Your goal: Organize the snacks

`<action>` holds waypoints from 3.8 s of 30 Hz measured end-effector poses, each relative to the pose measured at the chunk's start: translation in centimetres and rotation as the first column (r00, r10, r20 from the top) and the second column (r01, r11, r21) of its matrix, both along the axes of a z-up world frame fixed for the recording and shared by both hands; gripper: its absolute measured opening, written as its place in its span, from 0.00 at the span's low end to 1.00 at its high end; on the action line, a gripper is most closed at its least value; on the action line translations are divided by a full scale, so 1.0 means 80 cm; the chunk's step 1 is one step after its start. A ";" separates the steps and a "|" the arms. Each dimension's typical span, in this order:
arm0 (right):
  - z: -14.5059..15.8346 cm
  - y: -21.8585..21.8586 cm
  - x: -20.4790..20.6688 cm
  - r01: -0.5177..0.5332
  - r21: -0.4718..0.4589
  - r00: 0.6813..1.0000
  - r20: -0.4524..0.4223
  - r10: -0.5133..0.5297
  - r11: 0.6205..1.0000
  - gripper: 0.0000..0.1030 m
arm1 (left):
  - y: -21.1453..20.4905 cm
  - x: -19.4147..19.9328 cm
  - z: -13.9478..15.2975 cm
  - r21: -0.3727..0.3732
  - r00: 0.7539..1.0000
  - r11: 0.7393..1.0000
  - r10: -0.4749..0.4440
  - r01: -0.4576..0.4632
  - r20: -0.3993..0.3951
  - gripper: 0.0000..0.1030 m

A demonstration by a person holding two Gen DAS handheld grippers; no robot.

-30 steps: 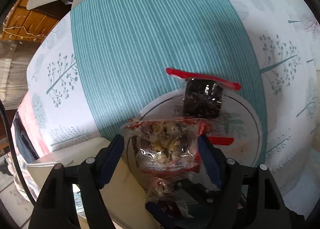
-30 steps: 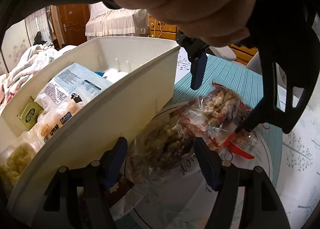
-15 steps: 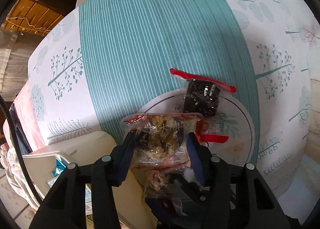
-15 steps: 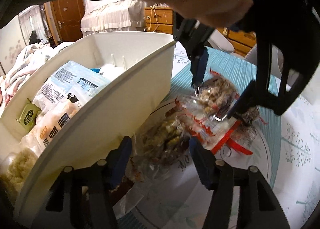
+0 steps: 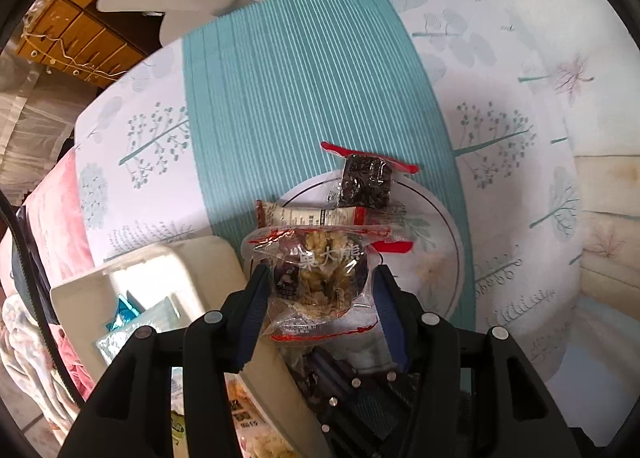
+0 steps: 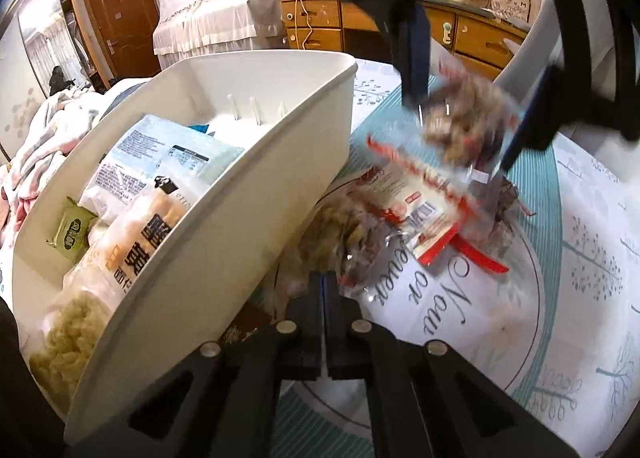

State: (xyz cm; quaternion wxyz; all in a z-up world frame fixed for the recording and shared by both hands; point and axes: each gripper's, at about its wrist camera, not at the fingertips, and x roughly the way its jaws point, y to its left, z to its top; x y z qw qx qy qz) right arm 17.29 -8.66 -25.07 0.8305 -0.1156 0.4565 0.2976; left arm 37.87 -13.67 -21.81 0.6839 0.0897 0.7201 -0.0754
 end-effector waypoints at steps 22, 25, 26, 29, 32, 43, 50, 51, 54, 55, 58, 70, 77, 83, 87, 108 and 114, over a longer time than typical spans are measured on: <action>-0.012 -0.038 0.036 0.335 0.177 0.929 -0.223 -0.294 0.925 0.52 | 0.135 -0.081 0.104 -0.111 0.975 0.982 0.167 -0.152 0.147 0.49; -0.014 -0.039 0.045 0.370 0.178 0.914 -0.244 -0.323 0.912 0.52 | 0.152 -0.094 0.111 -0.113 0.970 0.980 0.182 -0.165 0.164 0.49; -0.017 -0.041 0.047 0.380 0.184 0.909 -0.256 -0.329 0.907 0.53 | 0.158 -0.099 0.113 -0.117 0.968 0.979 0.186 -0.168 0.169 0.49; -0.021 -0.043 0.053 0.395 0.198 0.902 -0.266 -0.339 0.897 0.53 | 0.177 -0.116 0.117 -0.120 0.962 0.976 0.202 -0.182 0.184 0.49; -0.022 -0.041 0.060 0.385 0.195 0.907 -0.258 -0.332 0.902 0.53 | 0.191 -0.132 0.121 -0.123 0.956 0.974 0.213 -0.191 0.204 0.49; -0.017 -0.034 0.064 0.440 0.173 0.881 -0.273 -0.386 0.881 0.37 | 0.231 -0.206 0.140 -0.171 0.923 0.960 0.262 -0.221 0.282 0.49; -0.003 -0.033 0.034 0.475 0.100 0.863 -0.251 -0.439 0.875 0.37 | 0.260 -0.253 0.160 -0.208 0.899 0.950 0.291 -0.232 0.328 0.50; 0.001 -0.035 0.029 0.484 0.102 0.858 -0.249 -0.449 0.869 0.37 | 0.265 -0.259 0.162 -0.213 0.895 0.950 0.293 -0.230 0.336 0.50; 0.018 -0.039 0.006 0.516 0.108 0.845 -0.229 -0.484 0.850 0.37 | 0.278 -0.279 0.168 -0.224 0.886 0.948 0.295 -0.225 0.358 0.50; 0.027 -0.040 -0.003 0.526 0.112 0.841 -0.217 -0.496 0.843 0.37 | 0.281 -0.283 0.169 -0.226 0.883 0.948 0.295 -0.223 0.365 0.49; 0.050 -0.042 -0.028 0.549 0.127 0.832 -0.183 -0.524 0.826 0.37 | 0.292 -0.299 0.174 -0.241 0.872 0.949 0.288 -0.204 0.396 0.47; 0.139 -0.011 -0.107 0.544 0.220 0.837 -0.070 -0.543 0.810 0.37 | 0.305 -0.345 0.189 -0.263 0.852 0.962 0.200 -0.077 0.484 0.45; 0.152 0.031 -0.136 0.478 0.238 0.876 -0.068 -0.477 0.845 0.37 | 0.306 -0.357 0.192 -0.271 0.849 0.962 0.169 -0.032 0.500 0.45; 0.158 0.055 -0.144 0.419 0.230 0.906 -0.047 -0.420 0.879 0.41 | 0.303 -0.361 0.201 -0.259 0.836 0.966 0.147 -0.006 0.529 0.46; 0.170 0.051 -0.140 0.410 0.250 0.908 -0.014 -0.420 0.877 0.51 | 0.298 -0.364 0.208 -0.243 0.821 0.970 0.143 -0.006 0.552 0.48; 0.188 -0.079 -0.092 0.289 0.231 0.955 0.002 -0.298 0.929 0.61 | 0.156 -0.349 0.184 -0.180 0.831 0.951 0.307 -0.251 0.464 0.81; 0.185 -0.116 -0.064 0.216 0.218 0.975 0.011 -0.223 0.952 0.67 | 0.112 -0.345 0.158 -0.201 0.804 0.909 0.417 -0.365 0.423 0.83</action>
